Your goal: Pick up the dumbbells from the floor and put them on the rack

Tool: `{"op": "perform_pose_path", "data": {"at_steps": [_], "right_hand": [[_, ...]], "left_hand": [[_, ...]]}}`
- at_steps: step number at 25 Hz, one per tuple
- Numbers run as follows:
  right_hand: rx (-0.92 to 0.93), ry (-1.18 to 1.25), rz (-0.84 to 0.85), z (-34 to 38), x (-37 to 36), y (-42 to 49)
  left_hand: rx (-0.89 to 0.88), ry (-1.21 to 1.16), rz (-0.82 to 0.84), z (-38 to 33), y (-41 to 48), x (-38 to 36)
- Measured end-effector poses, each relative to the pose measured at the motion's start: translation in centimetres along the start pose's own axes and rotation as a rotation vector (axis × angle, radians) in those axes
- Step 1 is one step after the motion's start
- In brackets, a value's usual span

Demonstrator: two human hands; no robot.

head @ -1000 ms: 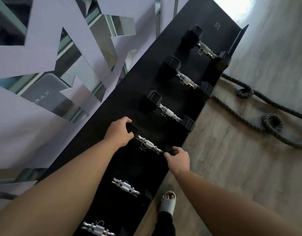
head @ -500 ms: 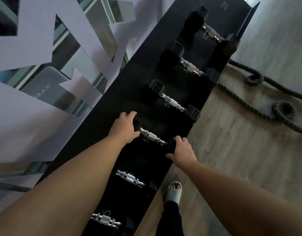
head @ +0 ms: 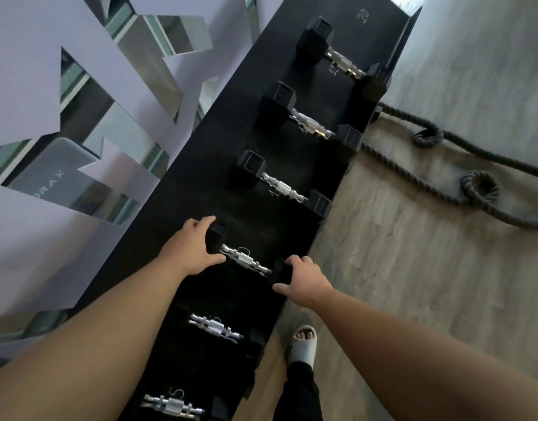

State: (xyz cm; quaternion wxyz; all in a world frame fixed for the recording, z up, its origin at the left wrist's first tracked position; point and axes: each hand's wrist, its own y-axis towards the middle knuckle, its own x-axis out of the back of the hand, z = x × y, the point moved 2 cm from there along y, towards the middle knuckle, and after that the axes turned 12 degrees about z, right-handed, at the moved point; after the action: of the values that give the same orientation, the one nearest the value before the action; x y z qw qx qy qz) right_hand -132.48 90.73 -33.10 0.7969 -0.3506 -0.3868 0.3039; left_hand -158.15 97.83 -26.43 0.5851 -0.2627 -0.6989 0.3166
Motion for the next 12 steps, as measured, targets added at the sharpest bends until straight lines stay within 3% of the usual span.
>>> {"op": "perform_pose_path", "data": {"at_steps": [6,12], "right_hand": [[0.015,-0.065,-0.045,-0.7,4.9,-2.6],[0.147,-0.146,-0.116,1.1,10.4,-6.7]], "left_hand": [[-0.03,0.011,-0.048,-0.3,-2.9,1.4],[0.042,-0.09,-0.177,-2.2,-9.5,3.6]]}}
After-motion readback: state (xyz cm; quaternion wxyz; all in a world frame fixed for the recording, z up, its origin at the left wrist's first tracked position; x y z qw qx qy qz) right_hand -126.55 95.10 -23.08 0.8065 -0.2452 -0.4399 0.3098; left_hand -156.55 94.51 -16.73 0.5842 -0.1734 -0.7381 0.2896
